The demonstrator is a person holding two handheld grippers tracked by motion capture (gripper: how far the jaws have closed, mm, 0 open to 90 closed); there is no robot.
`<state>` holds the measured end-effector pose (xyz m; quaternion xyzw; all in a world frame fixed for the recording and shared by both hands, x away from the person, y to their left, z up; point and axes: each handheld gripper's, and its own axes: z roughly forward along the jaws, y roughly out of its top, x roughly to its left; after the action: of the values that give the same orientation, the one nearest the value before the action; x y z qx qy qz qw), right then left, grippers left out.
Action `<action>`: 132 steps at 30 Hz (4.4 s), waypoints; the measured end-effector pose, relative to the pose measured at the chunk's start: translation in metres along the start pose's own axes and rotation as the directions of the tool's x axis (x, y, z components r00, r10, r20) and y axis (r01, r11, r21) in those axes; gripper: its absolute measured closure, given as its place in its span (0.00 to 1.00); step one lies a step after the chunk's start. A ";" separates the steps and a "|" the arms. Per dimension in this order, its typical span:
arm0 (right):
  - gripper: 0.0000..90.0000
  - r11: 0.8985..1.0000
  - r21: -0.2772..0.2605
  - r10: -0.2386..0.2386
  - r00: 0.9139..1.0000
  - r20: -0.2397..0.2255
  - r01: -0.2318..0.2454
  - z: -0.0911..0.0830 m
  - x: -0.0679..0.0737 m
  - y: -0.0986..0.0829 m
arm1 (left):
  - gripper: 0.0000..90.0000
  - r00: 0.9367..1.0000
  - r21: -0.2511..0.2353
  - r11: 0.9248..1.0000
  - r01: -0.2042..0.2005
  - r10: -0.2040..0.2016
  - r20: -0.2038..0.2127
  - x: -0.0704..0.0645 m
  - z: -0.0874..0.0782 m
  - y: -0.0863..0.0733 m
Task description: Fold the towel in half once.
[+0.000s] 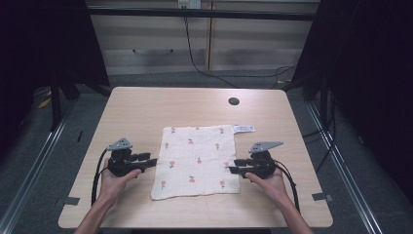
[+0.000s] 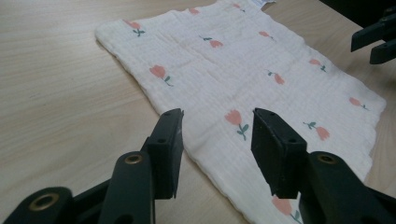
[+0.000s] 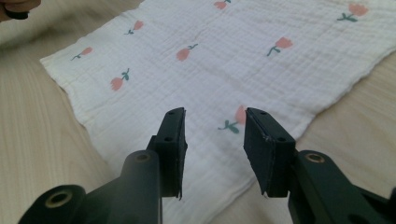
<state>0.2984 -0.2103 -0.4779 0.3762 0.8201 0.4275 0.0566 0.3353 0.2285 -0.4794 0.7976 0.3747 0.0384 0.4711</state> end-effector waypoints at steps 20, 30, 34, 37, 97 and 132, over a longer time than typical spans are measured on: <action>0.69 0.998 0.061 -0.024 1.000 0.008 0.023 0.054 -0.012 0.015 | 0.69 0.997 0.115 0.990 -0.076 0.079 -0.022 -0.004 0.052 0.001; 0.72 0.996 0.087 -0.031 0.999 -0.019 0.033 0.045 -0.004 0.005 | 0.71 0.995 0.117 0.989 -0.092 0.095 -0.016 -0.012 0.046 -0.006; 0.72 0.995 0.081 -0.064 0.998 -0.007 0.064 0.039 0.004 -0.003 | 0.71 0.997 0.137 0.988 -0.078 0.078 0.005 -0.019 0.040 -0.011; 0.71 0.993 0.088 -0.072 0.997 -0.021 0.074 0.032 0.012 -0.010 | 0.71 0.994 0.158 0.981 -0.109 0.110 0.008 -0.032 0.036 -0.015; 0.96 0.995 -0.003 0.100 0.992 0.073 -0.100 0.043 -0.082 0.039 | 0.64 0.992 0.108 0.986 -0.123 0.122 0.017 -0.036 0.028 -0.028; 0.96 0.997 -0.014 0.079 0.995 0.057 -0.078 0.044 -0.077 0.044 | 0.67 0.990 0.173 0.984 -0.051 0.073 -0.121 0.036 0.077 0.041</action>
<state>0.3964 -0.2169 -0.4903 0.4200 0.8001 0.4233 0.0656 0.4156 0.1840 -0.5006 0.8421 0.3806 0.0717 0.3753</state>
